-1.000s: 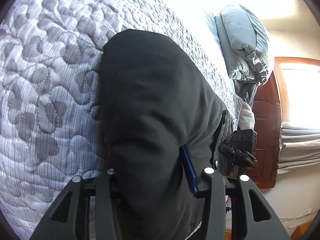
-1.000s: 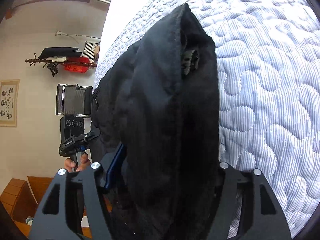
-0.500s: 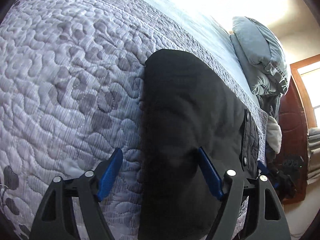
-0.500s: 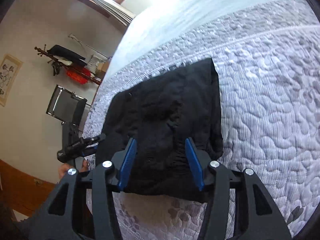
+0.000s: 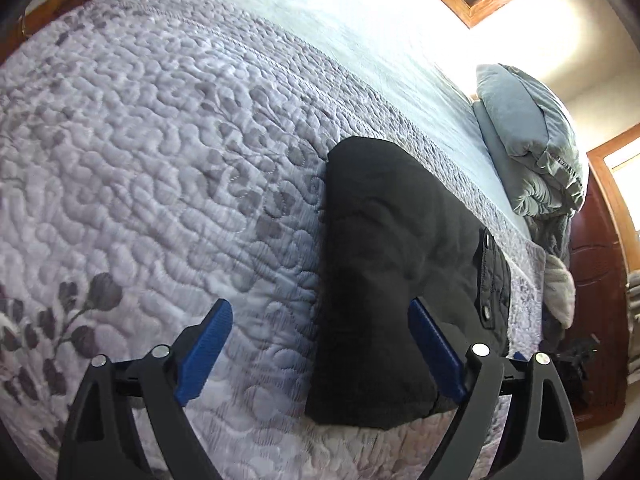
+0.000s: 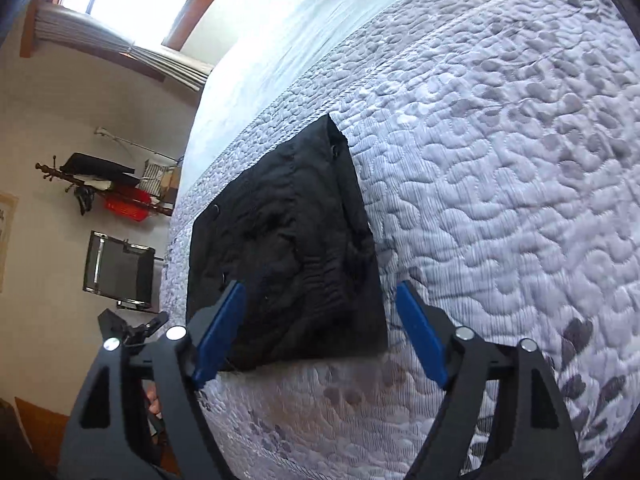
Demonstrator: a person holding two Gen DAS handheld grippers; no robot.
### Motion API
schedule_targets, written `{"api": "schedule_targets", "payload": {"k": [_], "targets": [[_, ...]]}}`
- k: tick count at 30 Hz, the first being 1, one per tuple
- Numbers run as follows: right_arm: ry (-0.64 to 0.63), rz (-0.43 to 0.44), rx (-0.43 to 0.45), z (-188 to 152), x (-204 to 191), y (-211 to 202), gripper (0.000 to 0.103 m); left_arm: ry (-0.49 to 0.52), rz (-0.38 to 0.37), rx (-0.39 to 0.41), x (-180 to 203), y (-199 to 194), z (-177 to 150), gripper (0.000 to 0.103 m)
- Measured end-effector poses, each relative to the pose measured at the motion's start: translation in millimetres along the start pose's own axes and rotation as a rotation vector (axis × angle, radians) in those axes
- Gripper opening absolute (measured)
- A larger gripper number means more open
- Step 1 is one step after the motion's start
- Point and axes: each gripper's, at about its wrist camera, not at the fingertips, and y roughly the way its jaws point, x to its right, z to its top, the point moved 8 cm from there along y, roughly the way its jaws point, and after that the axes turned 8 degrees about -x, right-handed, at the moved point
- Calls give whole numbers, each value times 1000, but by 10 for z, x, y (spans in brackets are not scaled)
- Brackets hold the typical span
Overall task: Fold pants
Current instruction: 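Release the folded pants with both grippers and pull back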
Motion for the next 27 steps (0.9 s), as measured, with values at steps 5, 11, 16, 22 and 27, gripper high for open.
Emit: {"api": "schedule_targets", "payload": {"k": [5,11,16,22,27], "targets": [[-114,-196,100,-467,-277,-404,93,164,217,176,207,-682,-398,99],[-216,-303,208,-1161,-673,-864,96,225,251,259,500,-1308,-1030,99],[-306,-328,270,-1761,-1134,-1294,97,224,215,272,662,-1689,-1541,99],[-398,-394,374,-2402,-1592,-1809,97,249,215,340,875,-2189,-2071,99],[-439,-455,437,-2818,-1831,-2093,97,315,238,361,1136,-2505,-2503,99]]}}
